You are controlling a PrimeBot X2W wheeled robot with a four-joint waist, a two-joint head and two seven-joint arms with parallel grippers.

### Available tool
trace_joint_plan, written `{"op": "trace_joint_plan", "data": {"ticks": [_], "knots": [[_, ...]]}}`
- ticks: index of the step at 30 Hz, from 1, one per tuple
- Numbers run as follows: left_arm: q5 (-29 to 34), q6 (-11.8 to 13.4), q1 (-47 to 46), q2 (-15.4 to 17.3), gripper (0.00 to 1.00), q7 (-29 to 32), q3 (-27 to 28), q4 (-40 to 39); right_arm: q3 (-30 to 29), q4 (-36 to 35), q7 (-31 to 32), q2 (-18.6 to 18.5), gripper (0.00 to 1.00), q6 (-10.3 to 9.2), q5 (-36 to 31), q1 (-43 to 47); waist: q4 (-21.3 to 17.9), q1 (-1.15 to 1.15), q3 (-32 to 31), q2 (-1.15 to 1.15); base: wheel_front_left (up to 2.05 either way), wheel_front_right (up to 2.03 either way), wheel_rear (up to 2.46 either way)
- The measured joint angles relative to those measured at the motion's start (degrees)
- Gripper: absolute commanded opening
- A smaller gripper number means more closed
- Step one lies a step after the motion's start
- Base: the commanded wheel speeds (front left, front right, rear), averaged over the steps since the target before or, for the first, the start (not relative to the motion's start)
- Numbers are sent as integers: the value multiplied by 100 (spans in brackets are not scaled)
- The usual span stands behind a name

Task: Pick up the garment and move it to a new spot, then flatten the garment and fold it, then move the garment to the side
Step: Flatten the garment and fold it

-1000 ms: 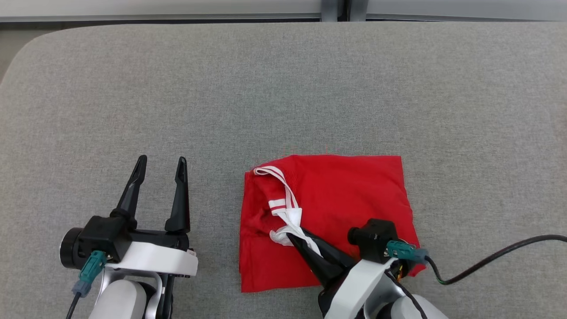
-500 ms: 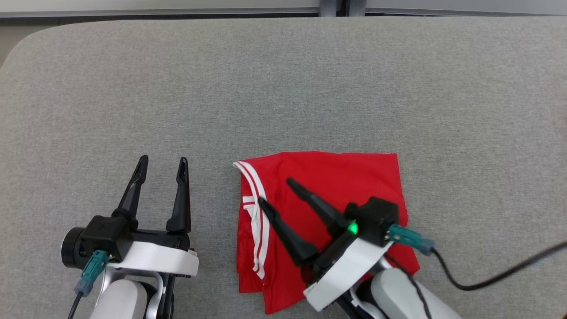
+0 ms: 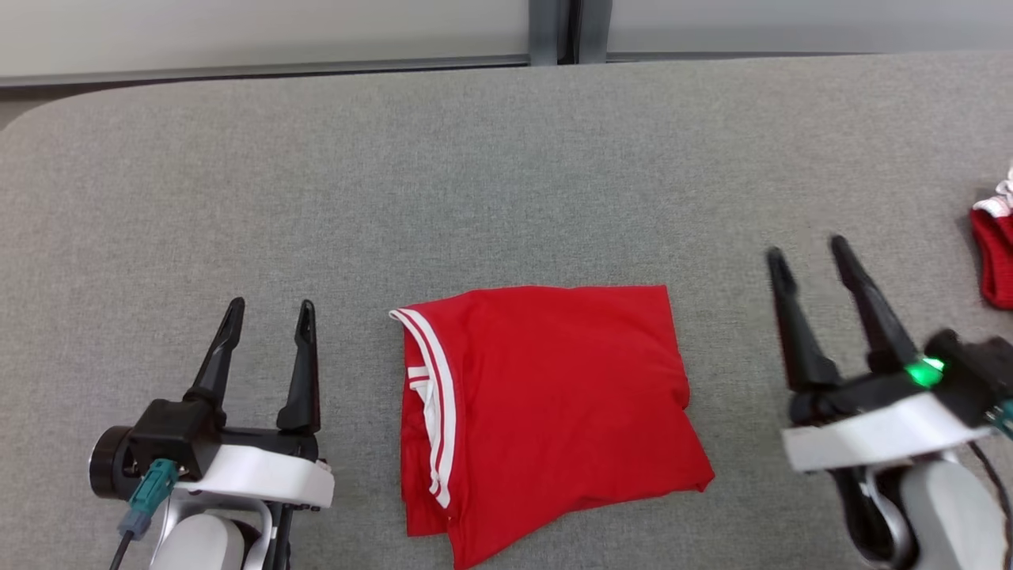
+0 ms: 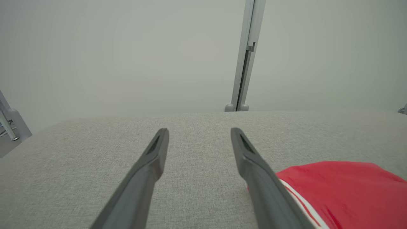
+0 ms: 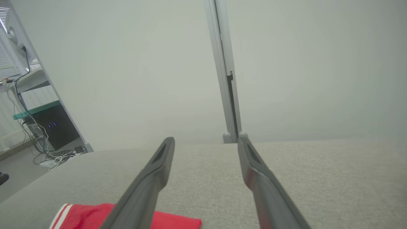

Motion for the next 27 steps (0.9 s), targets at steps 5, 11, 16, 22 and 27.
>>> {"op": "trace_joint_plan", "data": {"ticks": [5, 11, 16, 22, 27], "knots": [[-82, 0, 159, 89, 100, 35, 89, 22, -643, -225, 238, -151, 100, 1, -191, 670, -66, 0, -219, 0, 0, 0, 0], [-141, 49, 520, 200, 100, 103, 126, 26, -859, -548, 519, -170, 100, 1, -264, 1331, -118, 0, -615, 0, 0, 0, 0], [-165, 100, 870, 261, 100, 204, 132, 11, -910, -738, 677, -85, 100, 1, -276, 1738, -145, 0, -998, 0, 0, 0, 0], [-255, 129, 1255, 333, 100, 326, 130, -78, -1022, -966, 845, -12, 100, 1, -316, 2169, -149, 0, -1442, 0, 0, 0, 0], [-312, 152, 1389, 379, 100, 394, 142, -132, -1121, -1160, 981, -4, 100, 1, -326, 2371, -143, 0, -1667, 0, 0, 0, 0]]}}
